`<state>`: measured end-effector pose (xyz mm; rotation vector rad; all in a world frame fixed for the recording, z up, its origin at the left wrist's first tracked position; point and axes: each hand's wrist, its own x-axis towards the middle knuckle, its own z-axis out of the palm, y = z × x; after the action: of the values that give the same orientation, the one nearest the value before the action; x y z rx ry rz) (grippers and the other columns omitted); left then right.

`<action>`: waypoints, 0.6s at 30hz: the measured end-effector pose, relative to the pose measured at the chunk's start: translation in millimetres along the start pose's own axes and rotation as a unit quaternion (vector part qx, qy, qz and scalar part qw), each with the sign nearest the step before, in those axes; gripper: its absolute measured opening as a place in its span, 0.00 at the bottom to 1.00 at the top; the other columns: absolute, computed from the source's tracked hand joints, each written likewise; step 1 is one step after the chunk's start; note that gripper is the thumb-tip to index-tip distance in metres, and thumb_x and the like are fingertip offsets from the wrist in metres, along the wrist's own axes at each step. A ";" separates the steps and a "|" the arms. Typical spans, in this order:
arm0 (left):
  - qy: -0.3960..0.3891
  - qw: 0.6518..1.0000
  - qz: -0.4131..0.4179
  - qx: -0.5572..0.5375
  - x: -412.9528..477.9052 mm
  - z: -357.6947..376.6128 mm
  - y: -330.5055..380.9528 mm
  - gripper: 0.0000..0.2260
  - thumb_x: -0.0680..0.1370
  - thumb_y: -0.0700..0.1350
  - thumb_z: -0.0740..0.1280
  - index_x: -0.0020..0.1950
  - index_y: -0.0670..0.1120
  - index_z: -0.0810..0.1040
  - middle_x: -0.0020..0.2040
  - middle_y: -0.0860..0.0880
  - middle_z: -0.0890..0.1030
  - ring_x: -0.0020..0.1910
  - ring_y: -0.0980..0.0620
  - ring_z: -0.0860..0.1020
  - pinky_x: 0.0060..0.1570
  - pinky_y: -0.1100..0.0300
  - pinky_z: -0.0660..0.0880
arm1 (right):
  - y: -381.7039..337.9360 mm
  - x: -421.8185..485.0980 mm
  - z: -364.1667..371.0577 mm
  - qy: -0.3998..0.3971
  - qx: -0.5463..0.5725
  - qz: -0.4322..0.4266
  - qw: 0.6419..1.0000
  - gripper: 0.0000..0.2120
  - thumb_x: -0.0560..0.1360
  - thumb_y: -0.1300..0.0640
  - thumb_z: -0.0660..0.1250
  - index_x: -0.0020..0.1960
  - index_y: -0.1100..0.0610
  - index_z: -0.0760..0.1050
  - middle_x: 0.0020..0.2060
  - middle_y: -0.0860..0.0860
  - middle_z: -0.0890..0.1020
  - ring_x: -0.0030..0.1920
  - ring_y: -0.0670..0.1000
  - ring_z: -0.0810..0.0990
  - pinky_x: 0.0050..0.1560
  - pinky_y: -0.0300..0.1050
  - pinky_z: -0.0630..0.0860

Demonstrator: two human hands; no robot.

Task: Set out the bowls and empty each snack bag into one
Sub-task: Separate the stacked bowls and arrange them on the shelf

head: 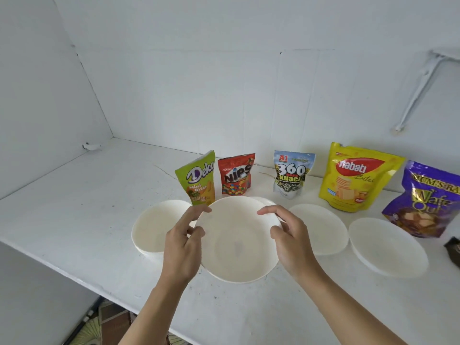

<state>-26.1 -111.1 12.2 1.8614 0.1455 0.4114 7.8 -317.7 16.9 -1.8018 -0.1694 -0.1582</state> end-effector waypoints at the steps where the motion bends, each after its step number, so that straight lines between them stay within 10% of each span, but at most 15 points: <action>1: -0.008 1.000 -0.001 0.008 -3.9 2.9 -4.4 0.21 0.75 0.35 0.61 0.51 0.62 0.81 0.52 0.61 0.81 0.42 0.58 0.75 0.41 0.67 0.72 | 6.3 -6.5 -2.3 0.002 -0.004 0.005 1.000 0.22 0.64 0.64 0.56 0.46 0.44 0.81 0.29 0.59 0.63 0.28 0.49 0.59 0.29 0.38 0.58; 18: -0.105 0.989 -0.072 0.077 -38.9 19.5 -72.2 0.24 0.76 0.28 0.60 0.54 0.57 0.80 0.54 0.66 0.81 0.60 0.66 0.76 0.49 0.68 0.72 | 65.5 -57.1 -5.0 -0.087 -0.130 0.080 0.984 0.23 0.71 0.72 0.59 0.57 0.50 0.75 0.31 0.27 0.73 0.31 0.40 0.70 0.34 0.32 0.67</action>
<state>-47.9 -116.7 -69.1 2.0175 0.1722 0.1051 -35.2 -339.5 -55.5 -2.0814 -0.1317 0.0979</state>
